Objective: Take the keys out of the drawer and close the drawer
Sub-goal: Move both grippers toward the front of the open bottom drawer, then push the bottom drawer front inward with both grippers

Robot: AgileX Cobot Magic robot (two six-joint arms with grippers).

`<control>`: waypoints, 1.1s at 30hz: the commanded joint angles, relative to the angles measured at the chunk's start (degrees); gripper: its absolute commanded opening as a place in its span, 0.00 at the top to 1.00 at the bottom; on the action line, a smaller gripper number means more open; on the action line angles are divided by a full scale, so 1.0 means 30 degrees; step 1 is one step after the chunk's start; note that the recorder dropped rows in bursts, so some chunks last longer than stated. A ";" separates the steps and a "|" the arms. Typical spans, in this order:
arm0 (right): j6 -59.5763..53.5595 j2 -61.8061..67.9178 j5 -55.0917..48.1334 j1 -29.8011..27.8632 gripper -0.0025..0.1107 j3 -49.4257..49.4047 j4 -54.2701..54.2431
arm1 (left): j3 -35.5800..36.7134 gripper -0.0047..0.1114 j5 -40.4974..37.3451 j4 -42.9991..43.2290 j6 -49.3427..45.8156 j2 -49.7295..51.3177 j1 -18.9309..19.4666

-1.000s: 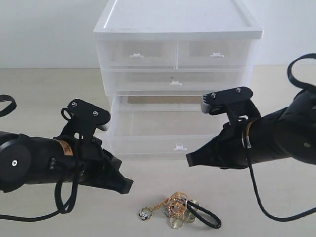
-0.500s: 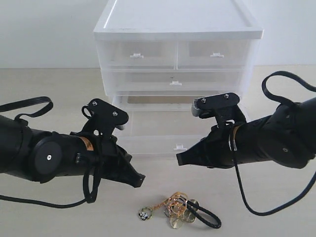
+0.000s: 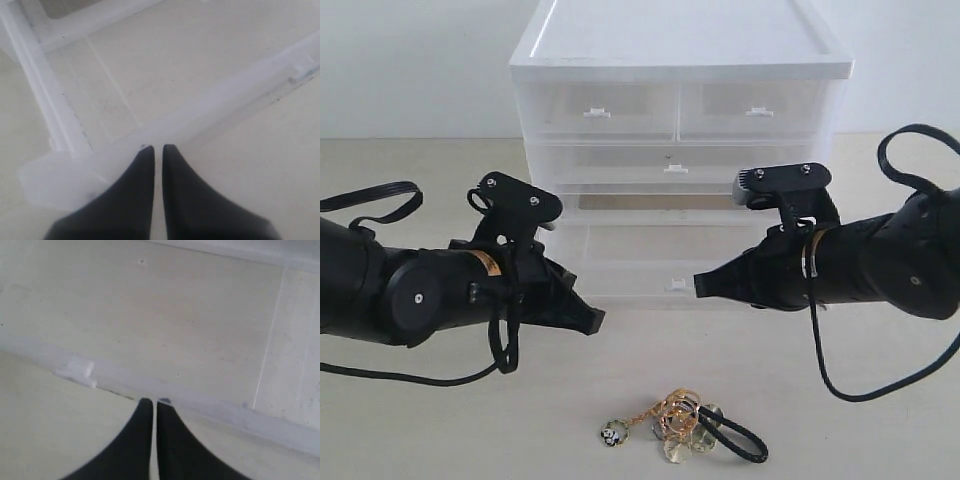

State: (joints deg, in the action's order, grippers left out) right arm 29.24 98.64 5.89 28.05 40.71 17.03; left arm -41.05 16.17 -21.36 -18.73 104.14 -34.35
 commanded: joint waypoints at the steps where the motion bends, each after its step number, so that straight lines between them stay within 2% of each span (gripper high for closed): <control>1: 0.0080 0.0518 0.0120 -0.0125 0.98 0.0851 0.0010 | -0.0119 0.92 0.0494 -0.0031 -0.0062 0.0079 0.0617; 9: 0.0120 0.2905 -0.0022 -0.0125 0.98 0.2997 0.0010 | -0.2369 0.92 -0.1845 0.0421 -0.0298 0.0172 0.1081; 13: 0.0120 0.3530 -0.0329 -0.0347 0.98 0.4089 0.0010 | -0.3559 0.92 -0.2715 0.0421 -0.0652 0.1636 0.1159; 18: 0.0120 0.4341 -0.0547 -0.0605 0.98 0.4976 0.0010 | -0.4305 0.92 -0.2692 0.0421 -0.0652 0.3003 0.1766; 26: 0.0073 0.5051 -0.0343 -0.0605 0.98 0.6146 0.0010 | -0.5169 0.92 -0.2819 0.0930 -0.0652 0.3423 0.2834; 33: 0.0073 0.5680 0.0131 -0.0605 0.98 0.6934 0.0010 | -0.6123 0.92 -0.3044 0.0930 -0.1425 0.3423 0.3035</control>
State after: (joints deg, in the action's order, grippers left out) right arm 29.47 115.18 4.45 26.67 60.84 17.03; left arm -58.31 7.38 -19.11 -21.40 114.14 -25.40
